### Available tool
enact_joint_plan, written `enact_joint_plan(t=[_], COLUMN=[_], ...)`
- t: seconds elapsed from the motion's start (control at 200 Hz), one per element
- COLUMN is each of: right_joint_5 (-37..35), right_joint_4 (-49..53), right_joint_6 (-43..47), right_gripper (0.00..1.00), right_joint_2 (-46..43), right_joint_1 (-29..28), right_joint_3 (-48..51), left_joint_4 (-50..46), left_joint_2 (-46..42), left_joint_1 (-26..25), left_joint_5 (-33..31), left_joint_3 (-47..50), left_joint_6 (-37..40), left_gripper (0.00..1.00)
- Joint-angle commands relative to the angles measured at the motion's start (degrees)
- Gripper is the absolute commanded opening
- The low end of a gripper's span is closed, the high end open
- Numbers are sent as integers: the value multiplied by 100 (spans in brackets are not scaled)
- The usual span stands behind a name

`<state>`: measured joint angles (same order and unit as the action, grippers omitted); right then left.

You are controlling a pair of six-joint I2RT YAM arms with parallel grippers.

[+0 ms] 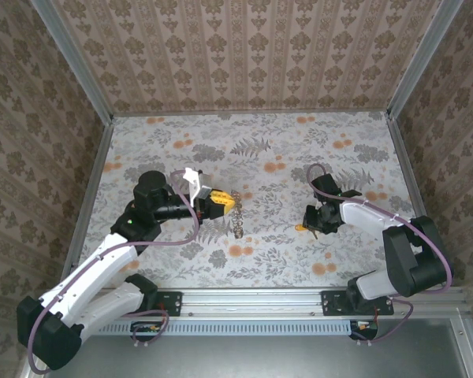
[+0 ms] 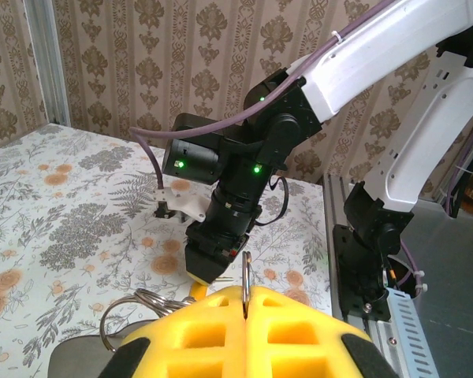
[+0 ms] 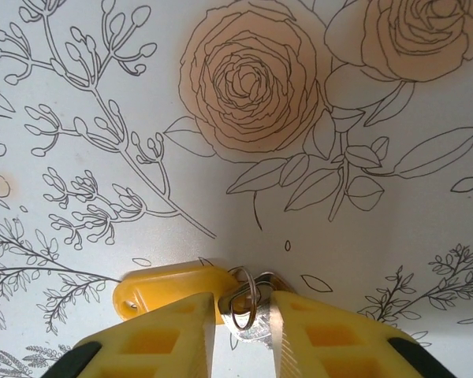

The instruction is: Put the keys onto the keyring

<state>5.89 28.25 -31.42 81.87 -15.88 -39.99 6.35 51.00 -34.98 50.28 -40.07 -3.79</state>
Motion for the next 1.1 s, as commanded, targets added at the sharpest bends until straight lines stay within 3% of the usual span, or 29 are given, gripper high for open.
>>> enact_joint_plan(t=[0.0,0.52,0.785,1.01,1.095], right_joint_5=[44,13,-67,-104,433], right_joint_4=[-53,-109,-120,-659,-1503], right_joint_6=[46,44,43,613,1094], right_gripper=[26,14,0,0,0], right_joint_2=[57,27,-169,-1626,-2411], right_joint_1=[40,34,24,-443,-674], right_joint_3=[26,30,114,302,563], left_joint_4=[104,77,-2,-106,-291], left_joint_2=[-99,-69,-108,-72,35], left_joint_1=[-53,-88,-105,-123,-122], left_joint_5=[20,30,35,172,269], left_joint_3=[-99,-111,-138,-217,-360], left_joint_6=[153,159,190,210,233], left_gripper=[0,0,0,0,0])
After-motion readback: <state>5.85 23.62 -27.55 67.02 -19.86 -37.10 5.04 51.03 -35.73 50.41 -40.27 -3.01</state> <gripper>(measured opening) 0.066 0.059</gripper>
